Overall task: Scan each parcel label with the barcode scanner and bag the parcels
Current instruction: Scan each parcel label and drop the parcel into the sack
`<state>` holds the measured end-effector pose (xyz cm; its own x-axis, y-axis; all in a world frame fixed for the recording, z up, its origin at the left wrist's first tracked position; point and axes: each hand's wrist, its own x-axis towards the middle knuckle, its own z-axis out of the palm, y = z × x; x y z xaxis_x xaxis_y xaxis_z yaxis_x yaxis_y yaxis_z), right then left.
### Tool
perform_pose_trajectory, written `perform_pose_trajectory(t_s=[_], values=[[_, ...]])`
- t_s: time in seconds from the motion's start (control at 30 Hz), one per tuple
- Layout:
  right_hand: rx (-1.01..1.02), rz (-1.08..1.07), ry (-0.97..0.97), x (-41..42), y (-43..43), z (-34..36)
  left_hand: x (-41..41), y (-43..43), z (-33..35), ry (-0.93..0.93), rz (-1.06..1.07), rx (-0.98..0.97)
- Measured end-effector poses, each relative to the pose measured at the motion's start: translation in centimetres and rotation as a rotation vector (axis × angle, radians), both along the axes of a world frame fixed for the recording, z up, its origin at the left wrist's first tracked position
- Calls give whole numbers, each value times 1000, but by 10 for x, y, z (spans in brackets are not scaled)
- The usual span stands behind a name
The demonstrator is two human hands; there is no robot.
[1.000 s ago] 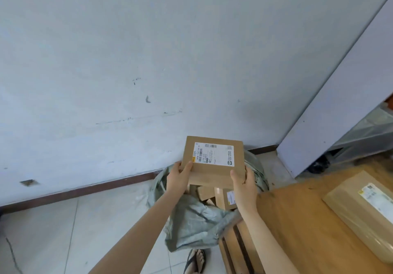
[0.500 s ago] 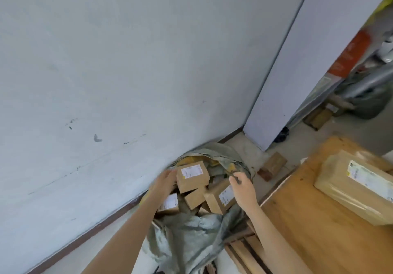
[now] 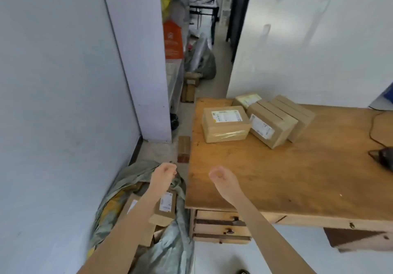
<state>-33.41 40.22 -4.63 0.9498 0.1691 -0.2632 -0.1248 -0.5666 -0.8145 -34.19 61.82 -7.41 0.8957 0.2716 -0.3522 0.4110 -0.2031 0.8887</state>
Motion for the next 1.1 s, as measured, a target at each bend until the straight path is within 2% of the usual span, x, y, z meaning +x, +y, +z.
perform_pose_trajectory(t_s=[0.17,0.53,0.8,1.1], values=[[-5,-175,-28,28,-115,5,68,-124,16,-55,-233,47],[-93,-325,-67,105,-350,13,162,-377,25,-32,-367,-7],[-168,-268,-100,201,-414,7,233,-486,-2,57,-328,-104],[-332,-84,-243,309,-416,11,282,-520,-3,66,-140,-82]])
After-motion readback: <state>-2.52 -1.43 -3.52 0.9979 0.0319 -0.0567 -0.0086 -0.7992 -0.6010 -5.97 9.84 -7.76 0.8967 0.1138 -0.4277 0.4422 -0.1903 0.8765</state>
